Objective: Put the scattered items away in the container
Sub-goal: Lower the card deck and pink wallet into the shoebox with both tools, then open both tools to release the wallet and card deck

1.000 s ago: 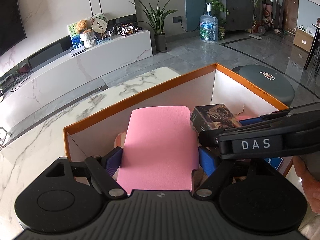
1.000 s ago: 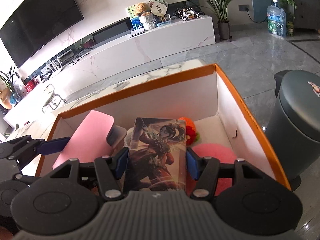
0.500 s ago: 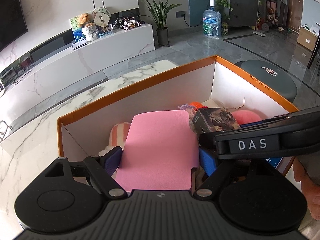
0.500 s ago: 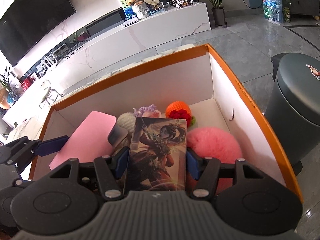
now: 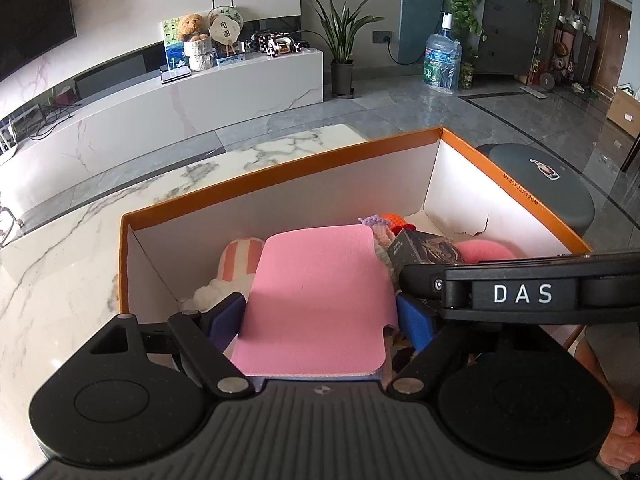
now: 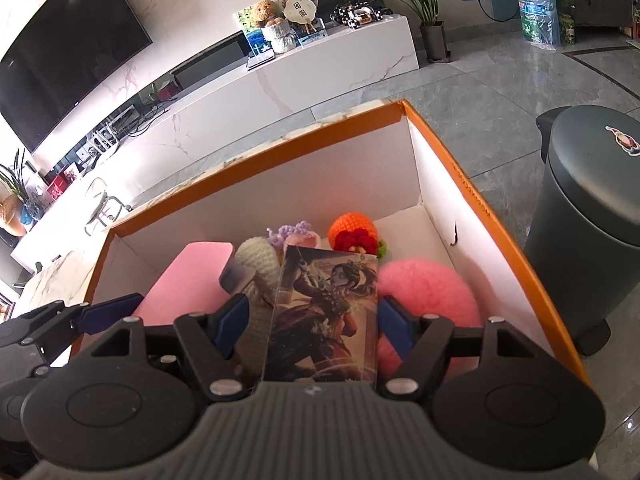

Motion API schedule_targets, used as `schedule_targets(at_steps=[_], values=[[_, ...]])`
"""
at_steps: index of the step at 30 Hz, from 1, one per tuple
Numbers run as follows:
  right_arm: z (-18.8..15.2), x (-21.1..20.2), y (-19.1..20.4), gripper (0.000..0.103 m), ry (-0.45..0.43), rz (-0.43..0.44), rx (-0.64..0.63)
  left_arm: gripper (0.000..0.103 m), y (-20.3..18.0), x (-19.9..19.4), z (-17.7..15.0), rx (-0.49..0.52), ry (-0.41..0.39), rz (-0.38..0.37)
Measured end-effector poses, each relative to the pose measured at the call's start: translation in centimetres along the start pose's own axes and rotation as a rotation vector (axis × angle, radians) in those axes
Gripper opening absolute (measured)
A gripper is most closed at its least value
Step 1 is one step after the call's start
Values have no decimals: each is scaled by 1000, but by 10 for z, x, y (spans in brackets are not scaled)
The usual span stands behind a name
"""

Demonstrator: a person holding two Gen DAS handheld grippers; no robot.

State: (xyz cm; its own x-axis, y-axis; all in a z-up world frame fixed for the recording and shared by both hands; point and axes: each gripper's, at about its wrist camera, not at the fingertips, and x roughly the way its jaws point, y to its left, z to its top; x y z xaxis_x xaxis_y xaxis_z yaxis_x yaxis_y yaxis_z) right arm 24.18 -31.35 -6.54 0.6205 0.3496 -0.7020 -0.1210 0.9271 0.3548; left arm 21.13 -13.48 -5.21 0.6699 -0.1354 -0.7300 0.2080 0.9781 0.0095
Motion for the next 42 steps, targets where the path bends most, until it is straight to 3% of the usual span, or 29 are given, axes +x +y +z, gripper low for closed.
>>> schedule_targets(at_steps=[16, 26, 30, 37, 42], values=[[2, -3, 3, 74, -79, -45, 33, 96, 0, -26, 2, -21, -71, 40], [-10, -26, 20, 74, -216, -122, 67, 96, 20, -67, -10, -80, -146, 57], [-24, -44, 37, 74, -309, -180, 24, 96, 27, -86, -20, -89, -188, 58], [-53, -87, 61, 74, -381, -197, 45, 96, 33, -115, -31, -101, -252, 71], [-70, -120, 87, 81, -445, -279, 31, 96, 29, -140, -41, -64, -311, 60]])
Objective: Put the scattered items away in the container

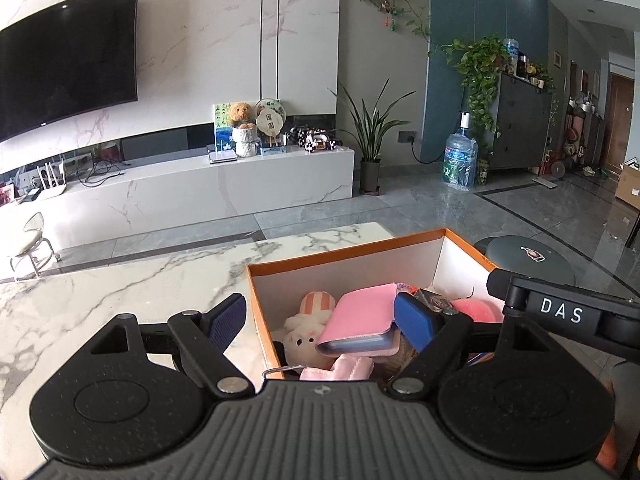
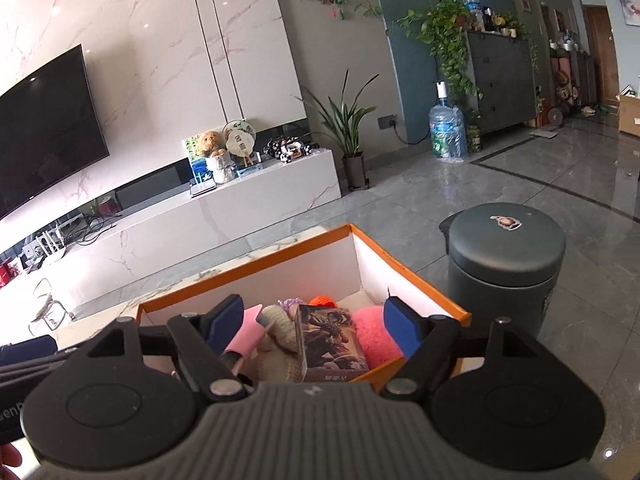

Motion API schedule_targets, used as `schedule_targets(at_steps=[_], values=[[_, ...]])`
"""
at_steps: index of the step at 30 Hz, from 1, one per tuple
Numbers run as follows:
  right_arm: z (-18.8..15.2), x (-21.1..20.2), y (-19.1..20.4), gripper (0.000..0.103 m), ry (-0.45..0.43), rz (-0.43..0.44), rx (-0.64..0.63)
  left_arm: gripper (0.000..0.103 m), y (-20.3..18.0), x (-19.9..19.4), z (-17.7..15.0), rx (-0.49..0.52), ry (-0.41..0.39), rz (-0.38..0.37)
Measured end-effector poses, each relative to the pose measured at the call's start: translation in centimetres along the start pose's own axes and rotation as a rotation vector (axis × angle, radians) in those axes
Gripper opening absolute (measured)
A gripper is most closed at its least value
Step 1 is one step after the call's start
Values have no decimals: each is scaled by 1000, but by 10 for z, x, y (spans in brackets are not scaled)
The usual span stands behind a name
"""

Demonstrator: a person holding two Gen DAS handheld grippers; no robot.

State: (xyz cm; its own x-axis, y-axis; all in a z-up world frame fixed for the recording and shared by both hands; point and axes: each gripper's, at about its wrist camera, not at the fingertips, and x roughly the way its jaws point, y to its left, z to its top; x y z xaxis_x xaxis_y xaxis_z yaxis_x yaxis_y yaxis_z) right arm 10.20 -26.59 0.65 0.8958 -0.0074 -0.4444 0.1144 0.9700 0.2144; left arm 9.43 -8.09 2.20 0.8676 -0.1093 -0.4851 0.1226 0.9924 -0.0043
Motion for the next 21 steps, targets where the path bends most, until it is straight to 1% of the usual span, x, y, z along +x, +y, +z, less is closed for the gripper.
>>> schedule_targets(at_steps=[2, 4, 8, 11, 15, 17, 21], values=[[-1, -13, 6, 81, 5, -47, -32, 96, 1, -9, -1, 5, -17, -3], [-2, -26, 13, 81, 4, -73, -77, 96, 1, -18, -3, 10, -35, -6], [-2, -47, 23, 83, -15, -71, -113, 96, 1, -39, -1, 7, -86, 28], [0, -62, 28, 84, -41, -80, -133, 97, -3, -54, 1, 37, -136, 53], [0, -84, 31, 86, -79, -102, -144, 97, -10, -69, -1, 72, -183, 82], [-1, -92, 33, 86, -91, -108, -148, 97, -12, -75, -3, 71, -199, 74], [-4, -106, 33, 86, -111, -114, -152, 97, -7, -80, -4, 35, -190, 39]])
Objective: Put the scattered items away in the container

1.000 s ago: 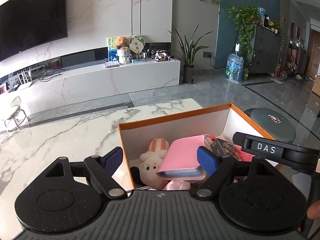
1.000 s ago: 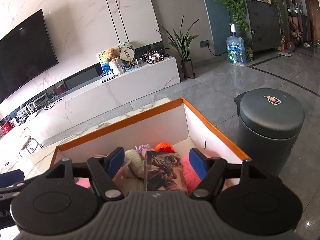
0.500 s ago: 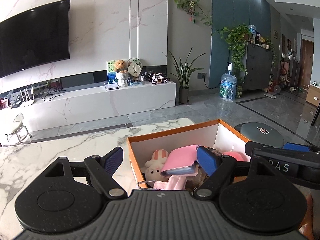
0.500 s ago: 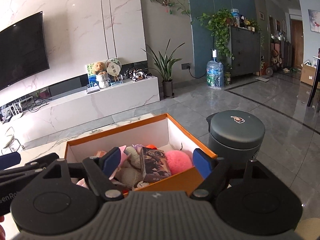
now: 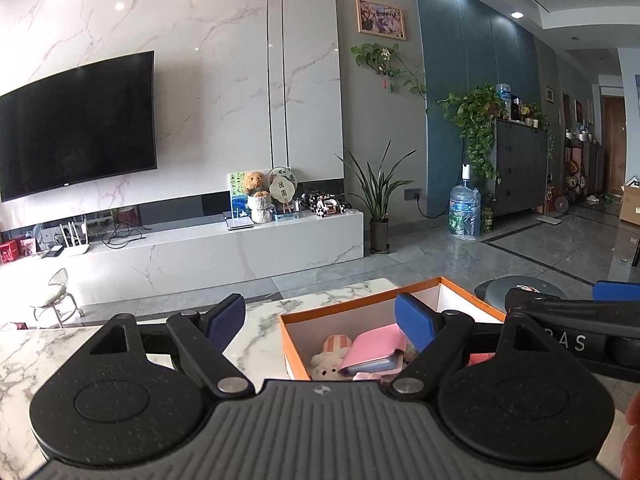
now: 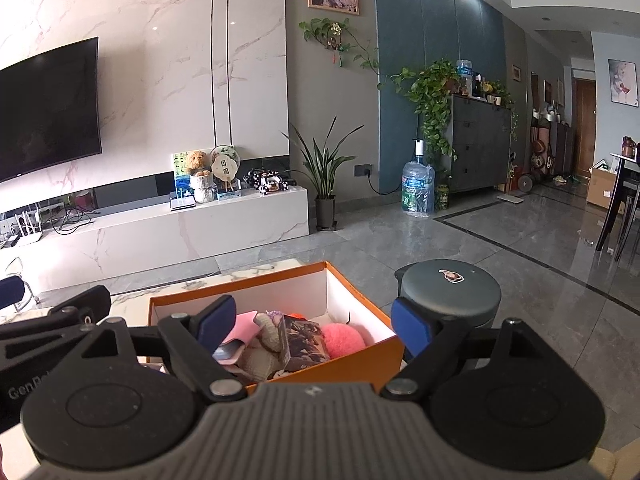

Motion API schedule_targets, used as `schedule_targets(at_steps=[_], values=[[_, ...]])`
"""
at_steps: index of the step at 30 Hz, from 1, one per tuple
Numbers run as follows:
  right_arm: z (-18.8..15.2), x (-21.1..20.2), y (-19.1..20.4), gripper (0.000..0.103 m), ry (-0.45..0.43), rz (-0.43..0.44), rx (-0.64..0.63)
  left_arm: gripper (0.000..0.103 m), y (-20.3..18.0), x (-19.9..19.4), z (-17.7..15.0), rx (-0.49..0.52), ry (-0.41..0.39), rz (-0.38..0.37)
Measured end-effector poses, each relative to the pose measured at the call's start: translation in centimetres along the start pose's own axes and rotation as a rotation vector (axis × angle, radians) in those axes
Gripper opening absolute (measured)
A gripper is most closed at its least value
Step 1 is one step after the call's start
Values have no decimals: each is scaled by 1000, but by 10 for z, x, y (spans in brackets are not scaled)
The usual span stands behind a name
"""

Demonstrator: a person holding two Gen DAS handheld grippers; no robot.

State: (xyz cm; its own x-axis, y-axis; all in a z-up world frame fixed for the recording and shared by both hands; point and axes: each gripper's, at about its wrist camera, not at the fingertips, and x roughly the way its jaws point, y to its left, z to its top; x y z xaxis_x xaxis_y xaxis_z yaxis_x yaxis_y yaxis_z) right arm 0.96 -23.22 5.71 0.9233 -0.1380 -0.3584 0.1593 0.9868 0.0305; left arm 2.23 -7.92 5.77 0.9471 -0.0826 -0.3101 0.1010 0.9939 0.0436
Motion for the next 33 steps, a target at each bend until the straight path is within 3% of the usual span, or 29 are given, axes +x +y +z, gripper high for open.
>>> schedule_targets(at_steps=[3, 7, 13, 33], values=[[-3, -7, 1, 86, 1, -13, -2, 97, 6, 1, -2, -35, 31, -24], [-8, -13, 5, 86, 12, -43, -41, 97, 11, 14, -9, -122, 137, -62], [-25, -5, 7, 86, 80, -76, -84, 89, 14, 24, -22, -85, 198, -46], [-39, 12, 14, 85, 172, -101, -48, 84, 16, 25, -39, -82, 242, -55]])
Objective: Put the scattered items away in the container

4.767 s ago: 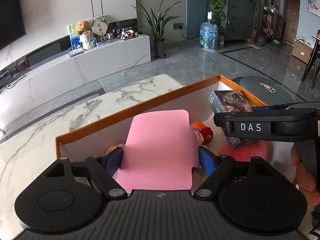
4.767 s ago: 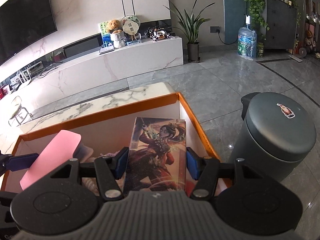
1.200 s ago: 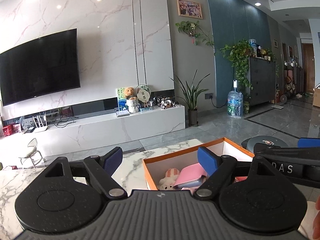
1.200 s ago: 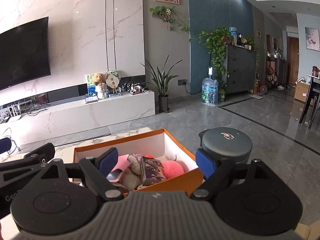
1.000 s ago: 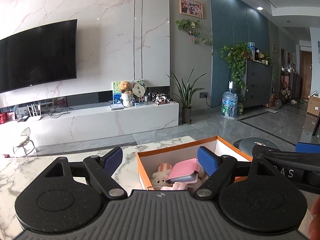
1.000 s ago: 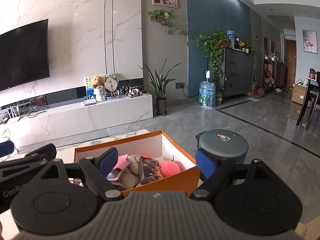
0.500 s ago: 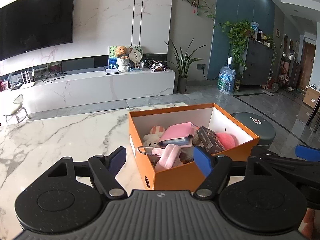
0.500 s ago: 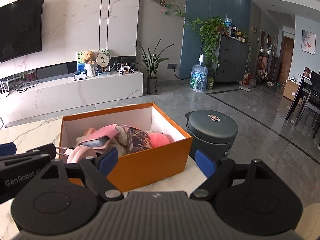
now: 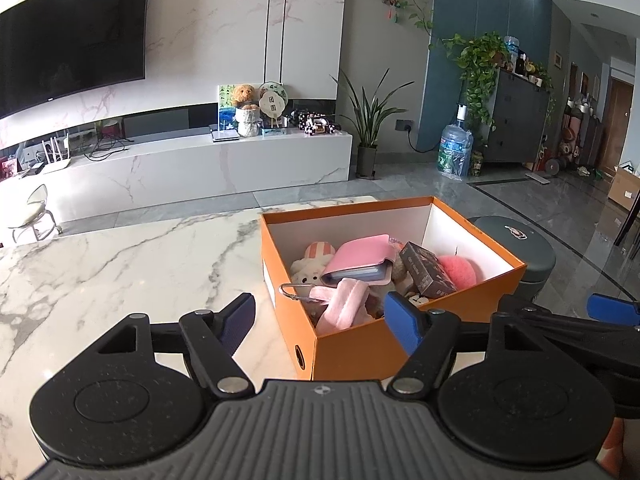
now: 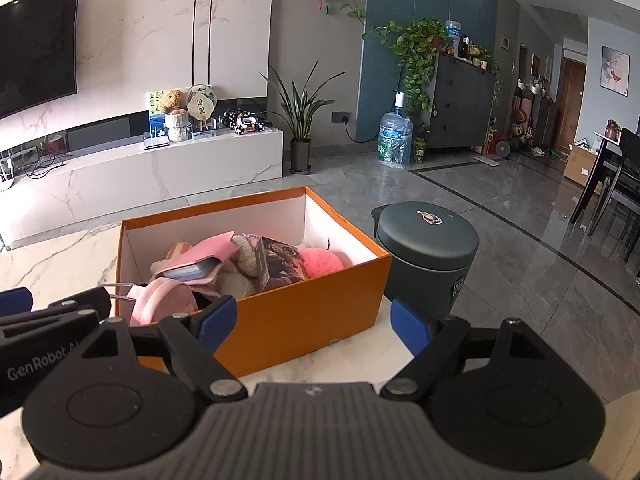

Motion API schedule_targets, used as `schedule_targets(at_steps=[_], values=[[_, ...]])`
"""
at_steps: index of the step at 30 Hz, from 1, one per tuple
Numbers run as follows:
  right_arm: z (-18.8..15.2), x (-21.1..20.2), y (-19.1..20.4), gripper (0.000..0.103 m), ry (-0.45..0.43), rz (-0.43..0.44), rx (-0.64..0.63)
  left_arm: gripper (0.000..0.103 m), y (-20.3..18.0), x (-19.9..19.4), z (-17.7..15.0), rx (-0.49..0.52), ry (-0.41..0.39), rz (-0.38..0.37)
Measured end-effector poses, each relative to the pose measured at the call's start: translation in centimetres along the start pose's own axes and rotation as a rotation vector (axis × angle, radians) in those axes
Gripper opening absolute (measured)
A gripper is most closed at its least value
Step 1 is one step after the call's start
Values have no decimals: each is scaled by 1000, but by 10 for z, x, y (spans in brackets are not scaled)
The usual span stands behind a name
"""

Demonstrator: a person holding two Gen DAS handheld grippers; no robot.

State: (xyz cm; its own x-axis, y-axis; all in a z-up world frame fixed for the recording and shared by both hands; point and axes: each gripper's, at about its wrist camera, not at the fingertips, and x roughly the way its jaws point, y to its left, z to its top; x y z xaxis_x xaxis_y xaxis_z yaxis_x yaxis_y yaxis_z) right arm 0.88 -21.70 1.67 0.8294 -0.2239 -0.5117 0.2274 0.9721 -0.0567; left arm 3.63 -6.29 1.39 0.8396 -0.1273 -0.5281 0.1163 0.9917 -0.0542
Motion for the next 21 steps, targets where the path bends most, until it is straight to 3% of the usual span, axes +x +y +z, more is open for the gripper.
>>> schedule_targets(at_steps=[21], values=[[1, -10, -3, 80, 15, -29, -5, 82, -12, -1, 9, 19, 37, -8]])
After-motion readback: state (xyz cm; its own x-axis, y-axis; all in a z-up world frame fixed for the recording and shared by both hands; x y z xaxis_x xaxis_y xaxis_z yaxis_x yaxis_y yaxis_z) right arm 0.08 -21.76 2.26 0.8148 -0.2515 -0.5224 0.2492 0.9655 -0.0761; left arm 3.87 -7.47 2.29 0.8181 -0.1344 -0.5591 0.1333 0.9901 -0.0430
